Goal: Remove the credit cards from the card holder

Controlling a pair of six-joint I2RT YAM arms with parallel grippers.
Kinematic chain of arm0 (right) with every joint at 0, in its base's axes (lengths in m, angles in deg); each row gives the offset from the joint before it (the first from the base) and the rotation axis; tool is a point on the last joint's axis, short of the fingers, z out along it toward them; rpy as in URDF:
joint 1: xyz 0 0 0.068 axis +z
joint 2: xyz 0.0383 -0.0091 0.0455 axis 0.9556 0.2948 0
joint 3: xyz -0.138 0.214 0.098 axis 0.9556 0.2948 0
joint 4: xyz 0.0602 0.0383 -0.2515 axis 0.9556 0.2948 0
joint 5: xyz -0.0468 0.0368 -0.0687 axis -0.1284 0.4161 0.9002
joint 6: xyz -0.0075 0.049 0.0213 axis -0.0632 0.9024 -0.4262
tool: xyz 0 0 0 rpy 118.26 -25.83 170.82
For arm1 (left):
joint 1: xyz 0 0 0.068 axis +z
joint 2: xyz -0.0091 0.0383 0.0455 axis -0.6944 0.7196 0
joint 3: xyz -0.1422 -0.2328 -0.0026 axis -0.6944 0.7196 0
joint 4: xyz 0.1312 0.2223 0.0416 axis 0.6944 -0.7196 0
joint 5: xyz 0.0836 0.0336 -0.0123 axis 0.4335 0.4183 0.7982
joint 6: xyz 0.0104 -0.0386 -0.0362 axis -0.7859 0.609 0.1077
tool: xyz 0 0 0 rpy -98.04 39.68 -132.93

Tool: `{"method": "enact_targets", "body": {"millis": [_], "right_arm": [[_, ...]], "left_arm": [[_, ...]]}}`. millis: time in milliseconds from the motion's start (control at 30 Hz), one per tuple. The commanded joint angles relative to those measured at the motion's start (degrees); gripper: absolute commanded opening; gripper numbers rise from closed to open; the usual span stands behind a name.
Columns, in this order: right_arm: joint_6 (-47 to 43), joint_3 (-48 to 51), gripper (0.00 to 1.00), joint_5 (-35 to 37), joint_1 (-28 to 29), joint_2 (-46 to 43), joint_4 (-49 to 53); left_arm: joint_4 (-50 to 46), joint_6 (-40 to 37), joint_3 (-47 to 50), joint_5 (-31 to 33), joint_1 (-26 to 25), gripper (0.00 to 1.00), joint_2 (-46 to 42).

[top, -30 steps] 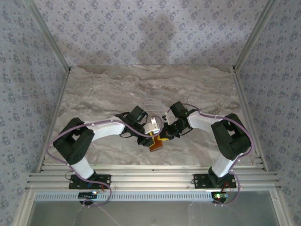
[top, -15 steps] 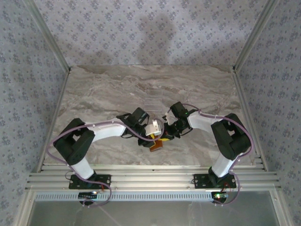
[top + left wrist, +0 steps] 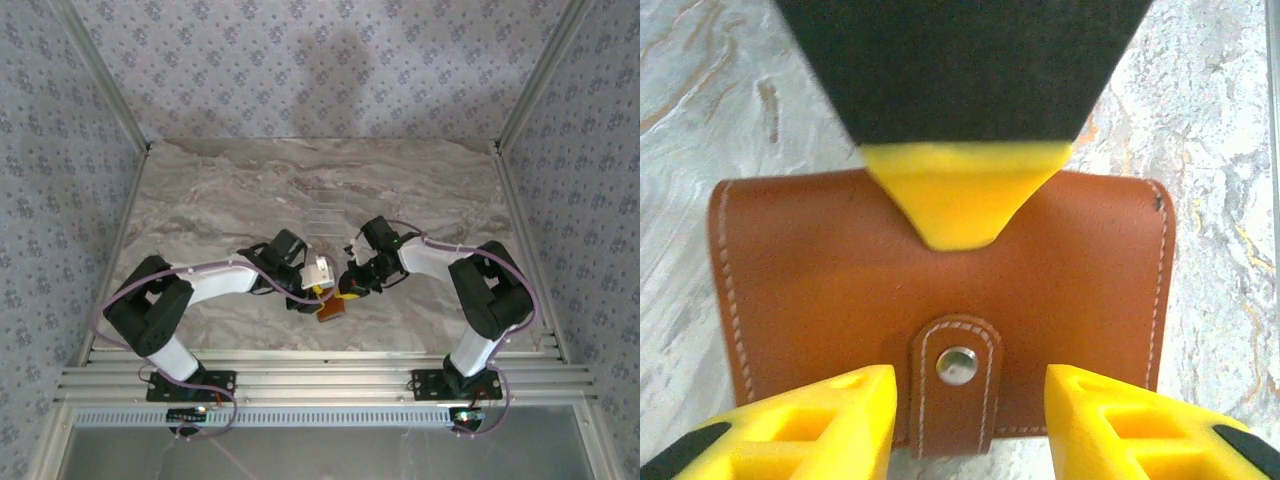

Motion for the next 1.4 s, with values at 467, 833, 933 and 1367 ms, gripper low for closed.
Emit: {"method": "enact_targets", "body": {"millis": [467,833,933,1367], "right_arm": [[0.0,0.7,0.05,-0.8,0.6,-0.1,0.2],[0.0,0.7,0.05,-0.9,0.8,-0.1,0.1],[0.1,0.7,0.05,-0.7,0.7,-0.1,0.4],[0.9,1.0,0.04,-0.2,0.4,-0.2,-0.3]], "left_arm": [[-4.7,-2.2,-4.3,-2.3,-0.5,0.49,1.3],[-7.3,-1.8,-7.6,-1.3,-1.7,0.49,5.2],[-7.5,-1.7,-7.3,-0.6,-1.7,0.47,5.4],[-9.9,-2.3,-6.3,4.5,-2.3,0.49,5.2]]}}
